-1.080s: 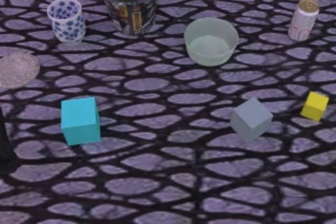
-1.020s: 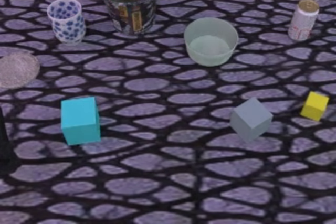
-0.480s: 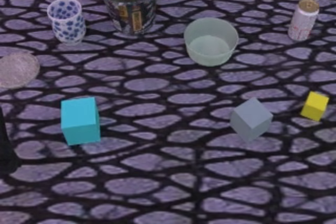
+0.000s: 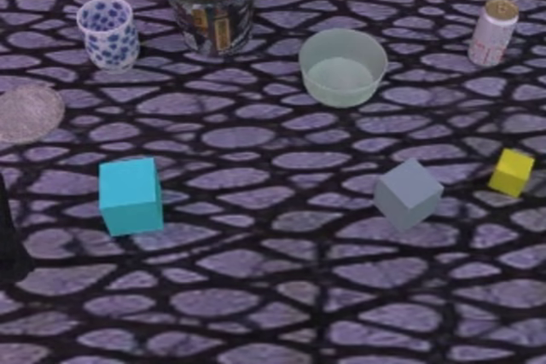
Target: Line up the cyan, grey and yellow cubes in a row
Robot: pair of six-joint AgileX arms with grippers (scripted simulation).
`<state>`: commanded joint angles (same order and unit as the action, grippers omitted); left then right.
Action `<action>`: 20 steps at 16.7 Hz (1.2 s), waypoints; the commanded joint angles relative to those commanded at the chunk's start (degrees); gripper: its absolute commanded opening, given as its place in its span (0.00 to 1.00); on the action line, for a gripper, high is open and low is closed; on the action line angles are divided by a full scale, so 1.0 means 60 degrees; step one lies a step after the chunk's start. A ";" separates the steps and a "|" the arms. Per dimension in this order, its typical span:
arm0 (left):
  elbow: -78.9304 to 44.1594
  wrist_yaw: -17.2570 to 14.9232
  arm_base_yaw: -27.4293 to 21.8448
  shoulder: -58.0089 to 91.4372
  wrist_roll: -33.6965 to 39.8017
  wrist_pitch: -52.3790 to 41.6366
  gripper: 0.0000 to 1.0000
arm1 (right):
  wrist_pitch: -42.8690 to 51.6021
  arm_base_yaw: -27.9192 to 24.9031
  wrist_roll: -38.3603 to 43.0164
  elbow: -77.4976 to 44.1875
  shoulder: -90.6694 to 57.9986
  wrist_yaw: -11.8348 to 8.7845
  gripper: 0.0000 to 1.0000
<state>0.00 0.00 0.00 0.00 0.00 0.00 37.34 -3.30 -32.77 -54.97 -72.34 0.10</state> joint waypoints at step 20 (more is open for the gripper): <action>0.0000 0.0000 0.0000 0.0000 0.0000 0.0000 1.00 | 0.4008 -0.0348 -0.3827 -0.6452 -0.8342 0.0008 1.00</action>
<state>0.00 0.00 0.00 0.00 0.00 0.00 61.38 -5.38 -55.74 -93.68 -122.39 0.15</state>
